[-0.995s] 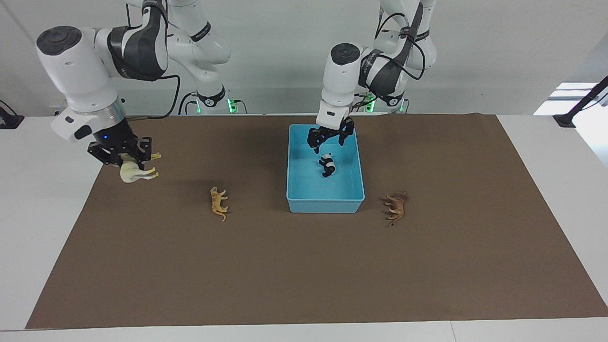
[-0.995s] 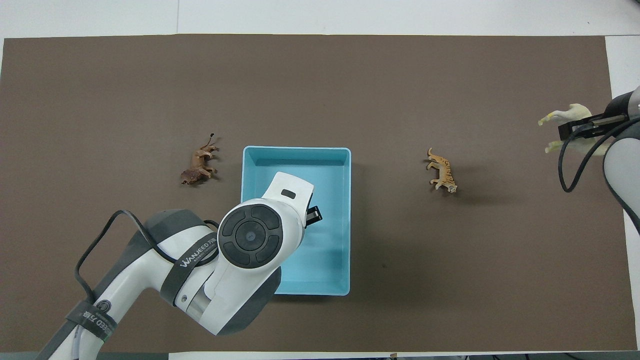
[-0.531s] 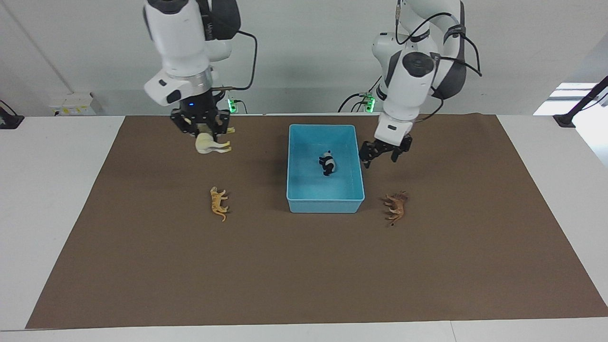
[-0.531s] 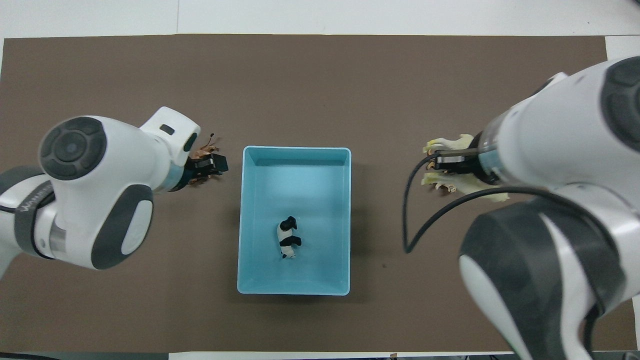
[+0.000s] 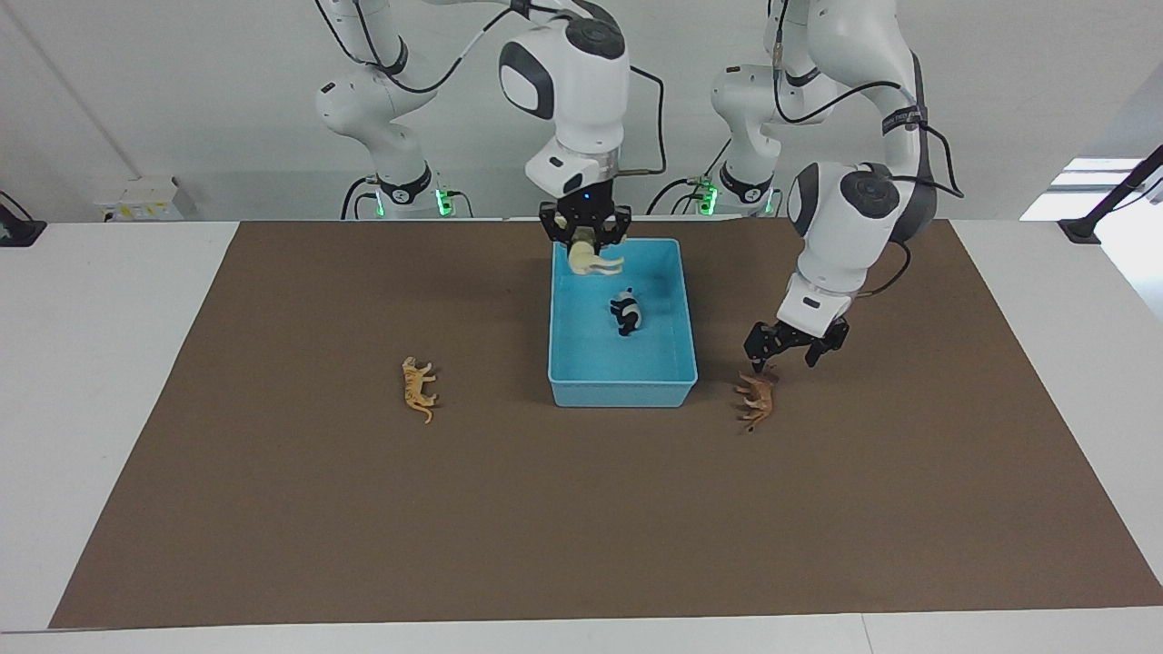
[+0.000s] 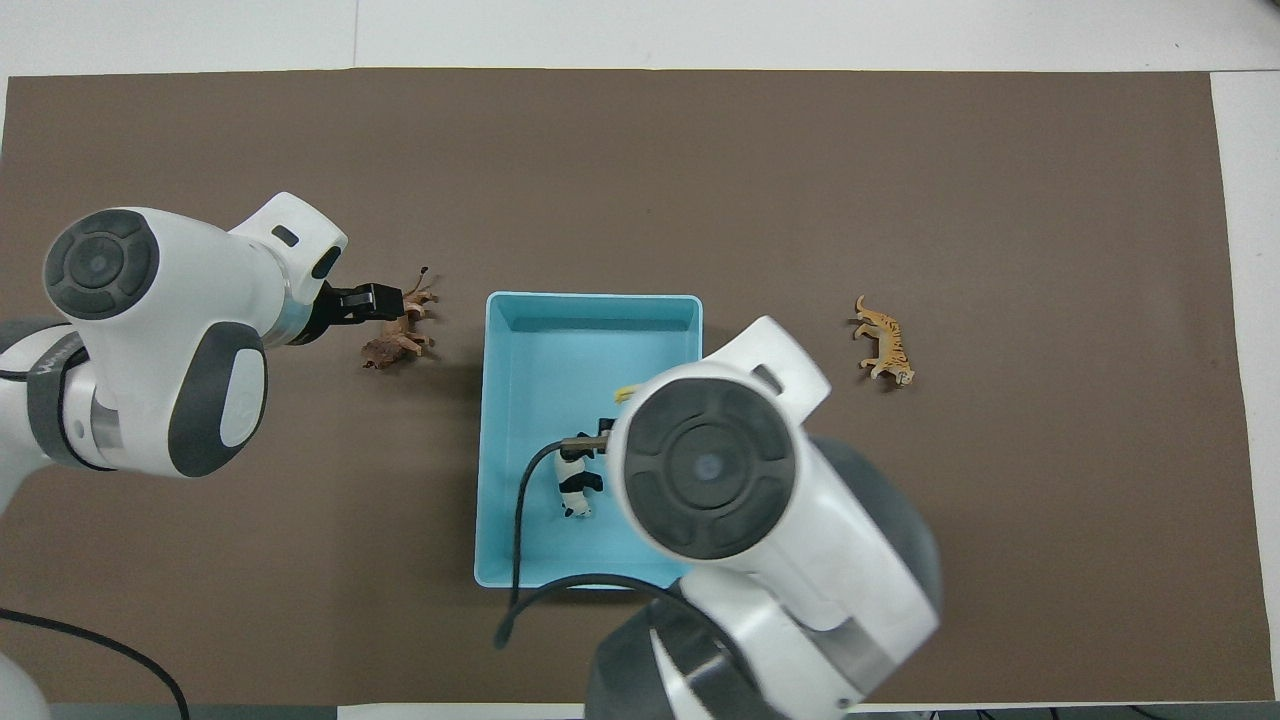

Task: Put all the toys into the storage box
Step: 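Lower the cream horse into the box while the left gripper grasps the brown horse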

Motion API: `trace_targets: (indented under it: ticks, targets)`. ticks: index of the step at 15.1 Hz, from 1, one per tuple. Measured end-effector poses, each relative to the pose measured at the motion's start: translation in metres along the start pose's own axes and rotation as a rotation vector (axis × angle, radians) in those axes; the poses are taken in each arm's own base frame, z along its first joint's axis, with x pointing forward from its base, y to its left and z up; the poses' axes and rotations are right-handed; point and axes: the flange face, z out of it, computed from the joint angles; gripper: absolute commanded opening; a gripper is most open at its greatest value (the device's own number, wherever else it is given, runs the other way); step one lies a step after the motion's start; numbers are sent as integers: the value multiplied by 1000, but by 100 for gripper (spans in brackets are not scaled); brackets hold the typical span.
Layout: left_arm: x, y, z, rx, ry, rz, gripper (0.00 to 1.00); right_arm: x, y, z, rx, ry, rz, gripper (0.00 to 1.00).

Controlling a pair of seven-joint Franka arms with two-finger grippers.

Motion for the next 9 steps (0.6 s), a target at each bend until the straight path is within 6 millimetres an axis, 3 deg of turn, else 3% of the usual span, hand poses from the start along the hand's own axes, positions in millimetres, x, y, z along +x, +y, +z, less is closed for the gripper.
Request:
trace_targets:
  ticks: [1,2,3,6,9]
  targets:
    - [2,2,8,-4,12,3,100,-5,-8,25,4,-2,-7,0]
    - [3,5,17,-6,16,6,100,-9,-10,44,5,-4,-11,42]
    - [3,8,29,-5,10,11,100,-12,-10,57,1,-8,-2,98]
    - [4,21,59,5,-14,39,100,-13,-8,56,-7,-13,41,100]
    - [7,23,68,9,-12,48,100,0,-4,23,-32,-26,88,100]
